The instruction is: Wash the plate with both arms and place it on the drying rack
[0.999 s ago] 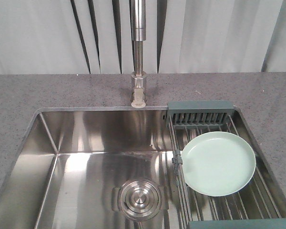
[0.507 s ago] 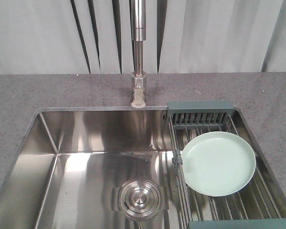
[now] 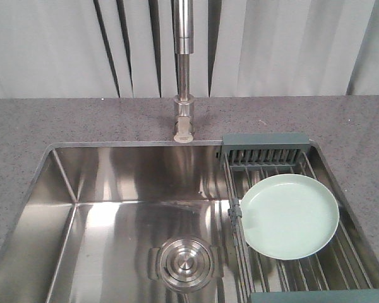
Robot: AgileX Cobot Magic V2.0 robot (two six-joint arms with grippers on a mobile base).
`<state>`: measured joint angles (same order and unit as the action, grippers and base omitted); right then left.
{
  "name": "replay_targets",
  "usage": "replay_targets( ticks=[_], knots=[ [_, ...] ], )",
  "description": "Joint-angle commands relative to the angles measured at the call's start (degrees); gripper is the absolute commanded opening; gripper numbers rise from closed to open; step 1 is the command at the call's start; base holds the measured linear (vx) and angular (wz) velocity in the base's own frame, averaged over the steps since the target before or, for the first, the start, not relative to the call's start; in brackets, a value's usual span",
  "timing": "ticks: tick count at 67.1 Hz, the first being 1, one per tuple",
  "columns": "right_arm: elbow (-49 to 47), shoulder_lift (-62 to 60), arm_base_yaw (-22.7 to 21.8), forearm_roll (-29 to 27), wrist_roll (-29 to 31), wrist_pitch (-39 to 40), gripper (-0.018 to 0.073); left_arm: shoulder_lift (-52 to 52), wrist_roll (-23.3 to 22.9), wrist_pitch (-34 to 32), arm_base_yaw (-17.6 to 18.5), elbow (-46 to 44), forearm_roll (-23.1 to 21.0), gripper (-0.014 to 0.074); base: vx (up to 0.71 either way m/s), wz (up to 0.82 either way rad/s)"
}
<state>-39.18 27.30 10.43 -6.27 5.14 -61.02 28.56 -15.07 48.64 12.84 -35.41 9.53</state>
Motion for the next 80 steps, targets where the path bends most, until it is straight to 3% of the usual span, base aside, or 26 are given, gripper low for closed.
replay_targets(
  ticks=[1,9,33,62,71,80],
  knots=[
    [-1.38,0.29,0.18,-0.15,-0.01,3.05,0.0316,0.32,-0.66,-6.62,-0.04,-1.48,-0.04,0.0586,0.00,0.00],
    [-1.38,0.29,0.18,-0.15,-0.01,3.05,0.0316,2.18,-1.44,-7.14,-0.04,-4.13,0.02,0.0586,0.00,0.00],
    [-1.38,0.29,0.18,-0.15,-0.01,3.05,0.0316,20.39,2.49,-1.37,-0.04,-18.34,0.21,0.0586,0.00,0.00],
    [-1.38,0.29,0.18,-0.15,-0.01,3.05,0.0316,42.38,9.63,2.60,-0.04,-28.66,-0.20,0.0586,0.00,0.00],
    [-1.38,0.29,0.18,-0.15,-0.01,3.05,0.0316,48.07,15.07,1.92,-0.71,-31.82,-4.27,0.0586,0.00,0.00],
    [-1.38,0.29,0.18,-0.15,-0.01,3.05,0.0316,52.98,27.21,-0.04,-5.70,-35.08,-18.64,0.0585,0.00,0.00]
  ],
)
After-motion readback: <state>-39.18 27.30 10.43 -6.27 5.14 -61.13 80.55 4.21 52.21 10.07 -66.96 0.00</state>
